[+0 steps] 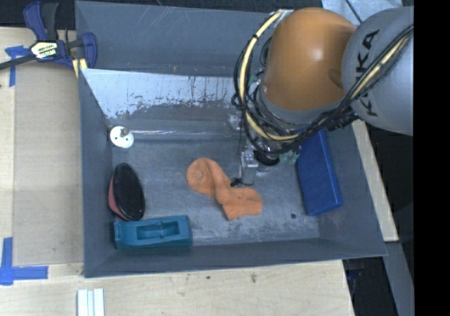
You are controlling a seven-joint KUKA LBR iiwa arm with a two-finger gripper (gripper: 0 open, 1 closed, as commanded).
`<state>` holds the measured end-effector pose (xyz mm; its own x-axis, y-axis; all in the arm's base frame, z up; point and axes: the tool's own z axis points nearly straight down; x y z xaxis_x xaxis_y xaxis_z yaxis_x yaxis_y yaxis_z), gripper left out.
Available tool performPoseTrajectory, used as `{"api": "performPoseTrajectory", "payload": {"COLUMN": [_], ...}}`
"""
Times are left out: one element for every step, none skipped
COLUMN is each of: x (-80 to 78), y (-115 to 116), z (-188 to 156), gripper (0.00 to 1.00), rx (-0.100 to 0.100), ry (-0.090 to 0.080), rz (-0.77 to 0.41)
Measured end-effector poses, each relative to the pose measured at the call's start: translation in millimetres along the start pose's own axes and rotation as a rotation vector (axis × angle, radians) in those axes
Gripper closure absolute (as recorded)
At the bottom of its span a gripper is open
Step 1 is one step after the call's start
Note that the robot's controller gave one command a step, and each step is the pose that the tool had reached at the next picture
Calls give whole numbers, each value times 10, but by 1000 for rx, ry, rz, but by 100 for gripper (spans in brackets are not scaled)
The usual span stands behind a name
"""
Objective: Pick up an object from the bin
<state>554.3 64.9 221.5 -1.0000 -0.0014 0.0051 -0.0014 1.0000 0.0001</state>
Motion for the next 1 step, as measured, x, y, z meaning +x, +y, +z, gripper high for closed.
{"api": "performPoseTrajectory", "payload": {"x": [-15], "y": [-2], "z": [-47], "gripper": [0], "rx": [-1], "ry": [-9], "rz": [1]}}
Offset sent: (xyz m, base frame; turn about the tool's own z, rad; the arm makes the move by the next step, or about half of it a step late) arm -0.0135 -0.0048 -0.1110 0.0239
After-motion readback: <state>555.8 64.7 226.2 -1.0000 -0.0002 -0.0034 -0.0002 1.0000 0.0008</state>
